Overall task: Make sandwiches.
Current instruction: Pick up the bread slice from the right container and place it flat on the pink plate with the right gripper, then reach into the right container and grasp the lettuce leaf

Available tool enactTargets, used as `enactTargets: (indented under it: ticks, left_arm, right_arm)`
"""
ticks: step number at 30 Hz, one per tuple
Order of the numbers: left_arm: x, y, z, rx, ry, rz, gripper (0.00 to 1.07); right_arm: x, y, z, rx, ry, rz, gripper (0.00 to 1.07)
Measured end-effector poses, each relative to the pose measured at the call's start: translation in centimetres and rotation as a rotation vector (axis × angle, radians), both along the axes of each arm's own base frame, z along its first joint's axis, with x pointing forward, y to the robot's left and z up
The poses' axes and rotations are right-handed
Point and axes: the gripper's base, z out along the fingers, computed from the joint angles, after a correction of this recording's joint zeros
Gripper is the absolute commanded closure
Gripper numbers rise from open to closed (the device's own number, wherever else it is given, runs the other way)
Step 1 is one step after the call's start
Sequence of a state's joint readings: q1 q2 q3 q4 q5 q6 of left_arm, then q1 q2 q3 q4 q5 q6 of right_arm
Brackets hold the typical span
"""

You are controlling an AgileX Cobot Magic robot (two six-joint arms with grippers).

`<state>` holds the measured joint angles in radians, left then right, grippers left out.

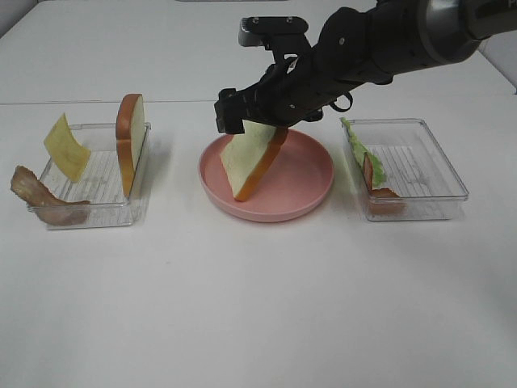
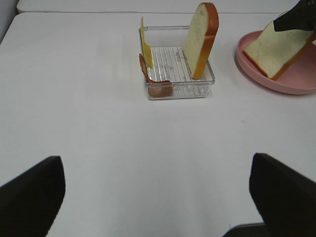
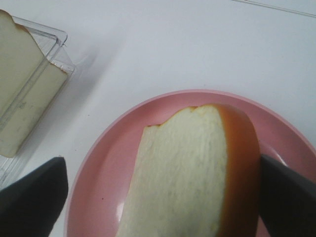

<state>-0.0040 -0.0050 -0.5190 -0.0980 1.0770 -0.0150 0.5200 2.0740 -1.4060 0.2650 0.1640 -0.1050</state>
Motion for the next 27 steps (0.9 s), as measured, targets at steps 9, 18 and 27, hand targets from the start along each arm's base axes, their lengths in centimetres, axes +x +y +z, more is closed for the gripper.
enactTargets:
  ticks: [9, 18, 27]
  left_arm:
    - [0.0, 0.0, 0.0, 0.0, 0.0, 0.0, 0.14]
    - [0.0, 0.0, 0.0, 0.0, 0.0, 0.0, 0.14]
    - [0.0, 0.0, 0.0, 0.0, 0.0, 0.0, 0.14]
  right_arm:
    - [1.1, 0.2, 2.4, -0.145, -0.059, 0.116, 0.1]
    - [1.3, -0.8, 4.5, -0.365, 0.022, 0.178, 0.11]
    - [1.2, -2.5, 9.4, -0.567, 0.16, 0.117, 0.11]
